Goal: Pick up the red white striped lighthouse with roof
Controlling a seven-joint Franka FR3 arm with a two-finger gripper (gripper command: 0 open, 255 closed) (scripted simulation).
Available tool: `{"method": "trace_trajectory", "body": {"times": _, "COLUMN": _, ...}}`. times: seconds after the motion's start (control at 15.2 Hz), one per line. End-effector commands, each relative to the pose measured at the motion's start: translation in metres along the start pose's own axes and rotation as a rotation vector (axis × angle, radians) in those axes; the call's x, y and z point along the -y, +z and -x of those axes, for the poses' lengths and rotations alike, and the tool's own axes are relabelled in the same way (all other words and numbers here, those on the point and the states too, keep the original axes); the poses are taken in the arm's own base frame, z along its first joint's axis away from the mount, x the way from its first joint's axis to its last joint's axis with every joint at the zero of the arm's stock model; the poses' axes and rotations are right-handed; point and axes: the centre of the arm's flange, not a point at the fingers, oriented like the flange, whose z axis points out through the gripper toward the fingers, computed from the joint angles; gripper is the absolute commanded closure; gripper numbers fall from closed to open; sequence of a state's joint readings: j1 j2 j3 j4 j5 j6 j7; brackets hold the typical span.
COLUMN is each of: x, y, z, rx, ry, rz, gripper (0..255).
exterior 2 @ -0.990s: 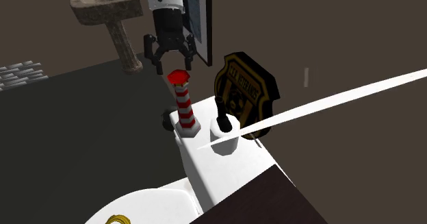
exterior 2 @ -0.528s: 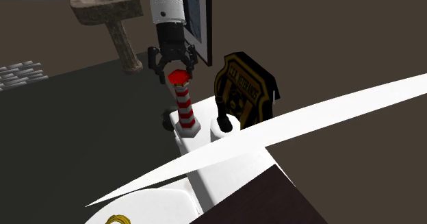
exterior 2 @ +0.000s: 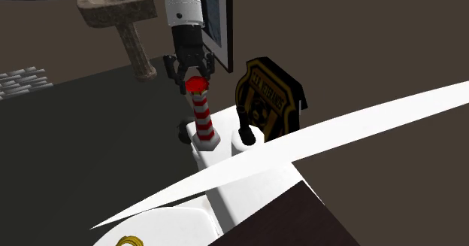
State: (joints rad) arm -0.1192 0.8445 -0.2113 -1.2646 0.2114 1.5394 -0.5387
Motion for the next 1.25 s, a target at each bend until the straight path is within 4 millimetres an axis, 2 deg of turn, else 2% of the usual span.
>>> {"method": "trace_trajectory", "body": {"times": 0.0, "x": 0.0, "y": 0.001, "z": 0.0, "rx": 0.001, "ry": 0.0, "rz": -0.001, "gripper": 255}}
{"method": "trace_trajectory", "body": {"times": 0.07, "x": 0.0, "y": 0.001, "z": 0.0, "rx": 0.001, "ry": 0.0, "rz": -0.001, "gripper": 255}}
{"method": "trace_trajectory", "body": {"times": 1.06, "x": 0.023, "y": -0.067, "z": 0.034, "rx": 0.001, "ry": 0.0, "rz": -0.001, "gripper": 255}}
{"method": "trace_trajectory", "body": {"times": 1.19, "x": 0.023, "y": -0.067, "z": 0.035, "rx": 0.001, "ry": 0.0, "rz": -0.001, "gripper": 255}}
